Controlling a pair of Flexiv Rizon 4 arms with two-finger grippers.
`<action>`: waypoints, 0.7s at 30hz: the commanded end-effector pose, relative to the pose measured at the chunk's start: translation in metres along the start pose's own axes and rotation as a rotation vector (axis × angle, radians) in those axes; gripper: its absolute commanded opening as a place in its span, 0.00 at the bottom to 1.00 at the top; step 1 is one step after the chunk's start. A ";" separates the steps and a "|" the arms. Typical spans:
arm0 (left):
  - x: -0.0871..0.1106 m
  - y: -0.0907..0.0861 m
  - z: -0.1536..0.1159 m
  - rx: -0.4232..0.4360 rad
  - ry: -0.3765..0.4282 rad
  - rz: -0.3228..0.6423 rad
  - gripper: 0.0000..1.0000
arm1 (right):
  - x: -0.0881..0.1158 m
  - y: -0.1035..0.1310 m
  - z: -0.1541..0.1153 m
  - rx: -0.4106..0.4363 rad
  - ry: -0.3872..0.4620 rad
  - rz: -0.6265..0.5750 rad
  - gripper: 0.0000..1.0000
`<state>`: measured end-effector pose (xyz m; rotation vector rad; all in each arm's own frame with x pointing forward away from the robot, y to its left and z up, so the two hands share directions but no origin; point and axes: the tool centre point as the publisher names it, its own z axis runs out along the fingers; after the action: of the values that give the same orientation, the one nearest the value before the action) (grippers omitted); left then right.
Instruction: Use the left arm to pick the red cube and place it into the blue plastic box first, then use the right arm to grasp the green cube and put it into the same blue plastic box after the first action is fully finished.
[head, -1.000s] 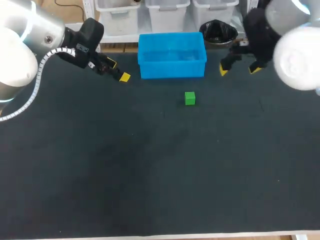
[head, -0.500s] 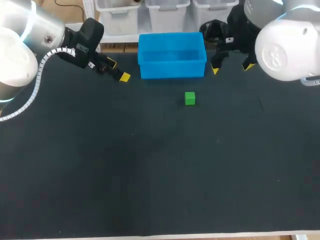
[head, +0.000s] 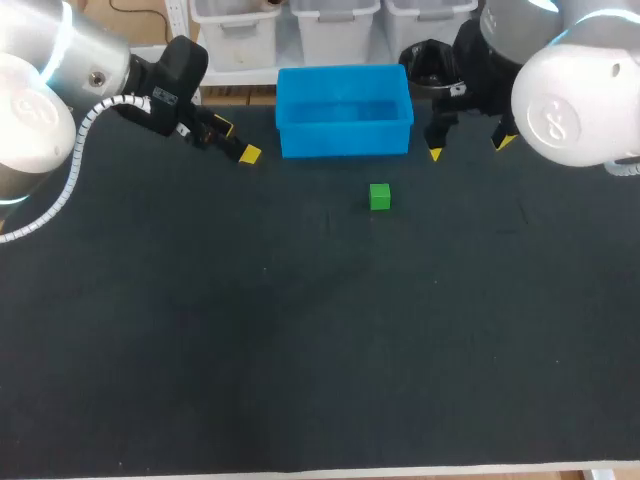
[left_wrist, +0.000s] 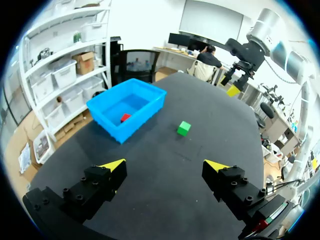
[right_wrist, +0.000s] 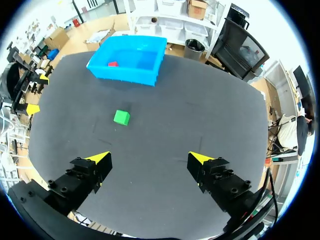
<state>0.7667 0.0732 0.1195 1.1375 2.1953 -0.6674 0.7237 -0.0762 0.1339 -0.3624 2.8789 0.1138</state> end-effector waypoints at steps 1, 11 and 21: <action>0.001 0.001 0.000 0.002 -0.005 0.003 1.00 | -0.002 0.006 -0.003 0.023 0.027 -0.002 1.00; 0.001 0.001 0.000 0.002 -0.005 0.003 1.00 | -0.007 0.024 0.000 0.045 0.075 -0.032 1.00; 0.001 0.001 0.000 0.002 -0.005 0.003 1.00 | -0.026 0.038 0.001 0.113 0.132 0.036 1.00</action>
<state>0.7667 0.0732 0.1196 1.1374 2.1954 -0.6673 0.7279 -0.0442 0.1409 -0.3255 2.9592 -0.0269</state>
